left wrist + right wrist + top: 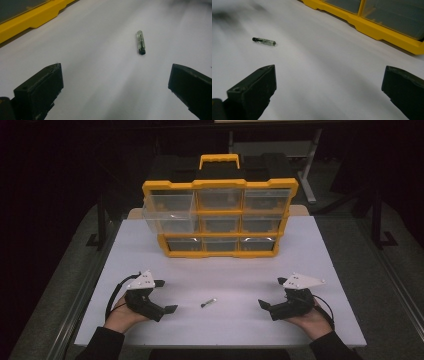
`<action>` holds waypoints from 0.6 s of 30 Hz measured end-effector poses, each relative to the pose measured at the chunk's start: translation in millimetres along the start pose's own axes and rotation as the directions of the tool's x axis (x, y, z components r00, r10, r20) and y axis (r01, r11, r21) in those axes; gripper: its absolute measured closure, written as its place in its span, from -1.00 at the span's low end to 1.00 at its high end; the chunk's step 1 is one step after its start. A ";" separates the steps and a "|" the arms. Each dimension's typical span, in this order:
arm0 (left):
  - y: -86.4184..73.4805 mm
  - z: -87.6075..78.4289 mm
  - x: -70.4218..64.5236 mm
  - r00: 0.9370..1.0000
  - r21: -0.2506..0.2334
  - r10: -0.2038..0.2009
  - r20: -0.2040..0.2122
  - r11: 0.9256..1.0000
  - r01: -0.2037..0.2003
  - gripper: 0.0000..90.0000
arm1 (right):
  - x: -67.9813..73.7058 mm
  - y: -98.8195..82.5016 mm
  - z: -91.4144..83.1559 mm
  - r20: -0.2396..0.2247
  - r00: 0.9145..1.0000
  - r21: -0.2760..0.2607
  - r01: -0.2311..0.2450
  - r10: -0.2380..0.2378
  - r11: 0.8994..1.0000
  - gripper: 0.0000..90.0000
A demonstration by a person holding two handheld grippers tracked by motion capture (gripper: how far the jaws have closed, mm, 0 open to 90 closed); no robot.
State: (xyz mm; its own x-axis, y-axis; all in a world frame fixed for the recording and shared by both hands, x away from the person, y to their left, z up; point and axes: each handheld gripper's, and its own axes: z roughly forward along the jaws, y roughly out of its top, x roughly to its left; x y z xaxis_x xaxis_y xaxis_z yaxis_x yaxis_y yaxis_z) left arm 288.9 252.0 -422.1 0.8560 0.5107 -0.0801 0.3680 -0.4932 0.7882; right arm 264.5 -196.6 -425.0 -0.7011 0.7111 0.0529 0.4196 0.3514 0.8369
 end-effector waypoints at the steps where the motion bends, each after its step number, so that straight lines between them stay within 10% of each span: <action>1: 0.2 0.0 0.1 1.000 0.000 0.004 -0.003 1.000 -0.004 -1.00 | -0.1 -0.1 -0.1 -0.001 1.000 0.001 0.000 0.000 1.000 -1.00; 18: 3.6 4.2 0.9 1.000 0.006 0.003 0.011 1.000 -0.003 -1.00 | -0.1 3.1 0.9 -0.019 1.000 -0.010 -0.006 0.006 1.000 -1.00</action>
State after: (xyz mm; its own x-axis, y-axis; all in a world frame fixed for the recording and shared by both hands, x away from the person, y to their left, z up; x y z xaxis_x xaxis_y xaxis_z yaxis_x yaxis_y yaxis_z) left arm 292.5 247.7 -421.9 0.8610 0.5016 -0.0846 0.3679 -0.4991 0.7845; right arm 266.4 -195.1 -422.9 -0.7093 0.7016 0.0684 0.4183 0.3409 0.8419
